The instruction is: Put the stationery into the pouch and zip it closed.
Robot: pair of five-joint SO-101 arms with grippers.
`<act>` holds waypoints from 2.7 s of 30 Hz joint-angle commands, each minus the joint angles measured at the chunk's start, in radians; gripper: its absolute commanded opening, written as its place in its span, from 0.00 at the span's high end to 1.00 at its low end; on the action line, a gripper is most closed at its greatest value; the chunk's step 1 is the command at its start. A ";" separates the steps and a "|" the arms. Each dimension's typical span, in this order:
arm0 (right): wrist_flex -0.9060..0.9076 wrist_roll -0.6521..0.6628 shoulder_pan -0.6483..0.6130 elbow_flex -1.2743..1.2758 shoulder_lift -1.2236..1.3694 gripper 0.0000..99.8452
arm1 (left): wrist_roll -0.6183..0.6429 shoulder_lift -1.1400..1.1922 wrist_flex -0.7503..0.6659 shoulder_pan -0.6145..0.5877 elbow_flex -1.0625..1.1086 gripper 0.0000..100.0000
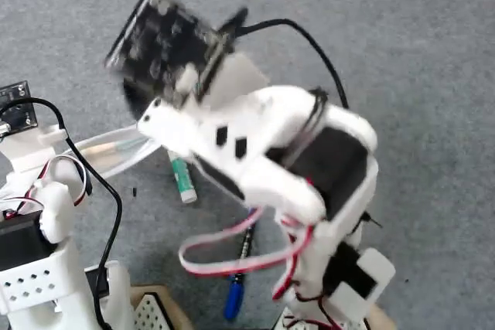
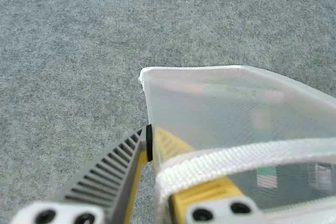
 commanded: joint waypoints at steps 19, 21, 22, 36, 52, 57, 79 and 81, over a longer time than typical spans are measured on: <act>-0.077 0.003 -0.150 -0.067 -0.111 0.99 | 0.077 -0.023 0.212 0.107 -0.341 0.97; -0.080 0.002 -0.150 -0.067 -0.111 0.99 | 0.077 -0.023 0.212 0.107 -0.325 0.97; -0.081 -0.008 -0.150 -0.067 -0.111 0.99 | 0.077 -0.025 0.210 0.107 -0.315 0.97; -0.087 -0.037 -0.180 -0.071 -0.105 0.99 | 0.069 -0.023 0.180 0.108 -0.232 0.97; -0.132 -0.032 -0.236 -0.027 -0.024 0.99 | 0.069 -0.029 0.153 0.108 -0.200 0.97; -0.132 -0.034 -0.192 -0.027 -0.002 0.99 | 0.069 -0.031 0.153 0.107 -0.200 0.97; 0.052 -0.029 -0.100 -0.002 -0.001 0.99 | 0.069 -0.032 0.153 0.105 -0.200 0.97; 0.080 -0.029 -0.066 -0.012 -0.002 0.99 | 0.069 -0.032 0.153 0.105 -0.200 0.97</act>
